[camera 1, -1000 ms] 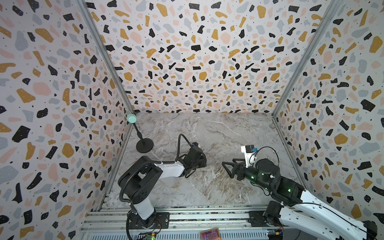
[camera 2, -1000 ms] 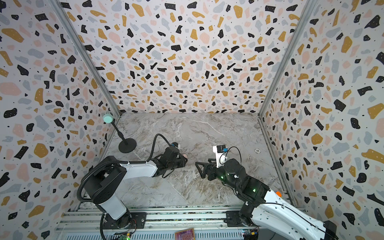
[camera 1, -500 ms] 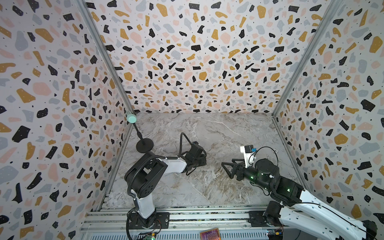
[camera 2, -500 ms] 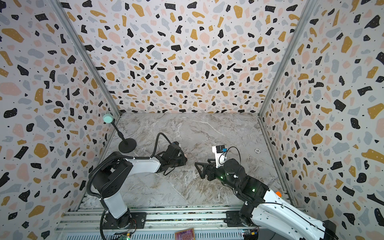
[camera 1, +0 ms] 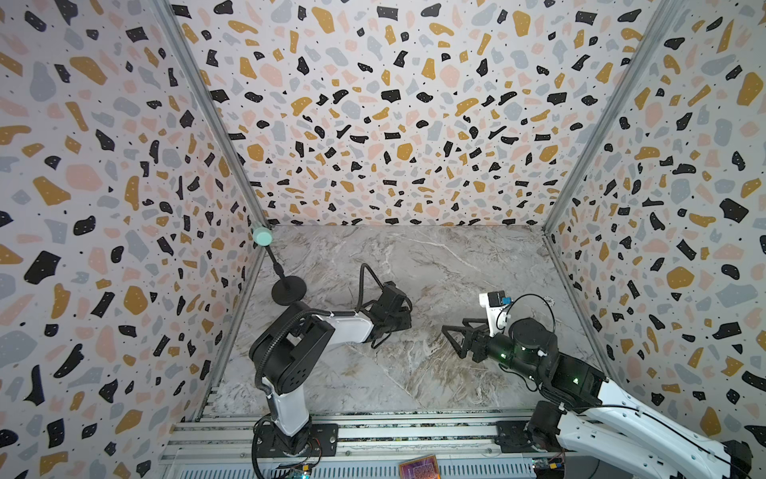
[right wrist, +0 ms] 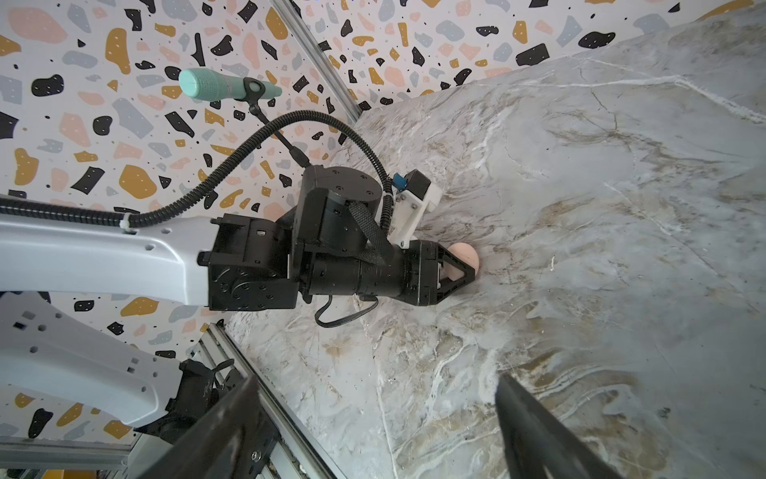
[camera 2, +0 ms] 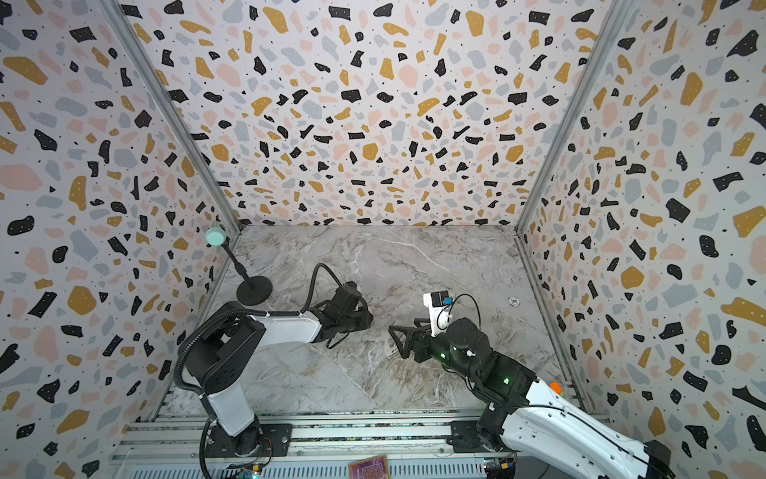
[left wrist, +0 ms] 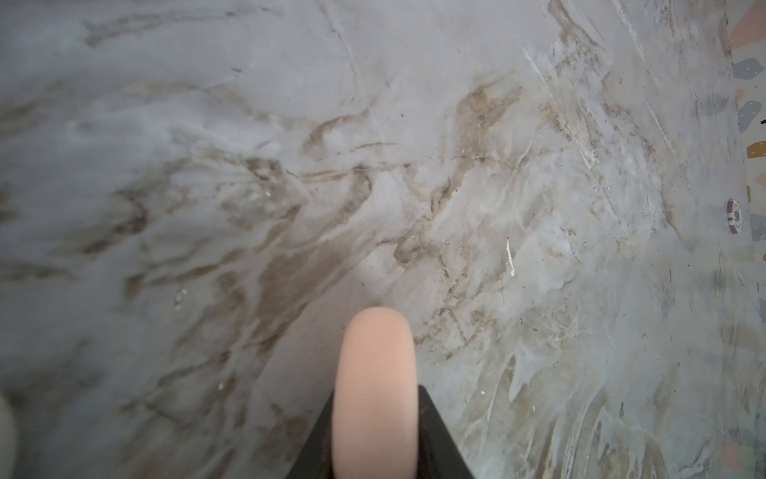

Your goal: Insert the wireless bluetooth earbuds into the charging case

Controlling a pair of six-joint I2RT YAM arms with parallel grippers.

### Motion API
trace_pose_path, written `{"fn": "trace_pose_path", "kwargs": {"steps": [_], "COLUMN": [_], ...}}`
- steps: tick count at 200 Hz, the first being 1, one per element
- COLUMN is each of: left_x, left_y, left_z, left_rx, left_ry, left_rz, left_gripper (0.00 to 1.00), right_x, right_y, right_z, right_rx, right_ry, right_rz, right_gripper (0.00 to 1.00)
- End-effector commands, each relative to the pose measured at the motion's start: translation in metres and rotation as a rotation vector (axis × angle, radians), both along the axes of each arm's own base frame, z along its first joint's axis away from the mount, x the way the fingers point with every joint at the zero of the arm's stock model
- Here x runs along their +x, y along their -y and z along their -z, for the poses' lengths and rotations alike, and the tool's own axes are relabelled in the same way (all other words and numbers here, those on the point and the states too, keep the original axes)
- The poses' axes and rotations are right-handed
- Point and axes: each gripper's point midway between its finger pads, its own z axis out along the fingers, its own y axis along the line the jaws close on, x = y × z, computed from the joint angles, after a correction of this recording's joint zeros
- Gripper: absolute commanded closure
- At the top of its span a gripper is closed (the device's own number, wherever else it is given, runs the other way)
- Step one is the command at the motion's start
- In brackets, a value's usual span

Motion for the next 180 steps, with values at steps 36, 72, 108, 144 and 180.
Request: {"fn": "trace_pose_path", "kwargs": {"steps": [36, 72, 108, 144, 180], "left_x": [-0.001, -0.001, 0.0, 0.0, 0.0], "left_y": [-0.01, -0.013, -0.014, -0.014, -0.016], "left_z": [0.005, 0.001, -0.006, -0.012, -0.019], "left_rx": [0.07, 0.081, 0.089, 0.089, 0.099], "left_ry": [-0.019, -0.011, 0.0, 0.005, 0.016], "left_rz": [0.002, 0.001, 0.001, 0.005, 0.009], "left_gripper": [0.65, 0.64, 0.6, 0.56, 0.55], "right_x": [-0.002, -0.004, -0.005, -0.006, -0.007], "right_y": [0.002, 0.002, 0.003, 0.003, 0.004], "right_z": [-0.007, -0.008, -0.009, -0.01, -0.012], "right_rx": [0.024, 0.03, 0.037, 0.042, 0.046], "right_ry": [0.01, 0.008, 0.008, 0.009, 0.01], "right_rz": [-0.002, -0.008, -0.01, -0.012, -0.015], "right_gripper": [0.1, 0.1, 0.1, 0.1, 0.1]}}
